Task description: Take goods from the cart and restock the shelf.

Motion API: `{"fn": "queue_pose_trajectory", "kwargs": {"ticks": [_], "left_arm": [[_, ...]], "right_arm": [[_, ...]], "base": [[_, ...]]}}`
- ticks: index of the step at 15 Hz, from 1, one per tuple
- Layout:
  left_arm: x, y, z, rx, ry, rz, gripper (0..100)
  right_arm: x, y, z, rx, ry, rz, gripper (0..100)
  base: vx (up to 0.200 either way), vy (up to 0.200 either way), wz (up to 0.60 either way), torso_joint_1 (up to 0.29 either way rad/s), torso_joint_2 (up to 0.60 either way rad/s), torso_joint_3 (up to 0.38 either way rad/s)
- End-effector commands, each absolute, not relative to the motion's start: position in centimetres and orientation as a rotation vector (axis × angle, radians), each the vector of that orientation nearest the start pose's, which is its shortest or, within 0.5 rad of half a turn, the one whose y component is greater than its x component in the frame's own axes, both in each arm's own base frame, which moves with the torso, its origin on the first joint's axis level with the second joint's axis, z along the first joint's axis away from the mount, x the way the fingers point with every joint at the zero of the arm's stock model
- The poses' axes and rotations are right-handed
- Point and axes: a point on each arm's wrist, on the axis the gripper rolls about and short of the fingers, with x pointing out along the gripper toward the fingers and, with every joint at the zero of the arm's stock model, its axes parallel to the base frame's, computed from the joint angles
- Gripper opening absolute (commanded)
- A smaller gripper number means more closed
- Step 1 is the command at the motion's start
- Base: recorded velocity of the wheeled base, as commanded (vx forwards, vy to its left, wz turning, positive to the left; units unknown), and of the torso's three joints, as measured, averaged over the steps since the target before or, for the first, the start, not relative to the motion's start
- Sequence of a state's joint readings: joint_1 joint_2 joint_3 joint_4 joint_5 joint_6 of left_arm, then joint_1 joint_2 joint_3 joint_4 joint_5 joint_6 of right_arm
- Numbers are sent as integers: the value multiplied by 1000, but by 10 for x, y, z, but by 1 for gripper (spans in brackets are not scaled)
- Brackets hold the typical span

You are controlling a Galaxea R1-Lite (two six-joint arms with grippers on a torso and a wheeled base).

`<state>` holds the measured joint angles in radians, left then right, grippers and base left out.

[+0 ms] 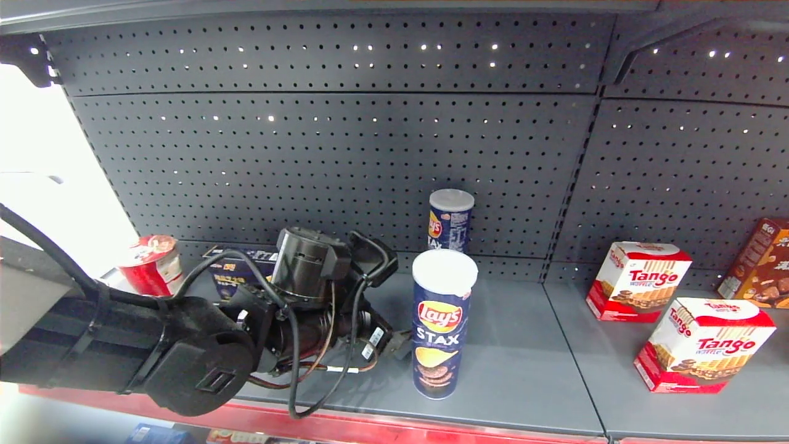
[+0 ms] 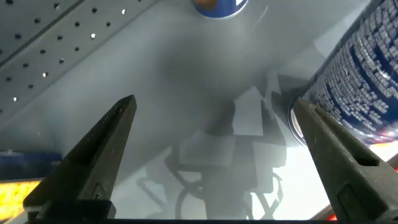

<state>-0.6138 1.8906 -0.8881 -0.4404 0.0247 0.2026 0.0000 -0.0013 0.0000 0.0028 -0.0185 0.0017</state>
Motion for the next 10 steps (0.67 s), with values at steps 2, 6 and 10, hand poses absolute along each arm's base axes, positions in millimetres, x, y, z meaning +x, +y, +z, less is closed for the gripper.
{"fn": "queue_pose_trajectory", "kwargs": {"ticks": [2, 6, 10], "left_arm": [[278, -200, 123, 375, 477, -637, 100], [279, -201, 123, 376, 477, -637, 100], [278, -201, 124, 382, 473, -632, 100]], "right_arm": [[-23, 0, 75, 2, 3, -18, 100], [-23, 0, 75, 2, 3, -18, 100], [-23, 0, 75, 2, 3, -18, 100]], "base": [[0, 0, 0, 0, 0, 0], [0, 0, 0, 0, 0, 0], [0, 0, 0, 0, 0, 0]]}}
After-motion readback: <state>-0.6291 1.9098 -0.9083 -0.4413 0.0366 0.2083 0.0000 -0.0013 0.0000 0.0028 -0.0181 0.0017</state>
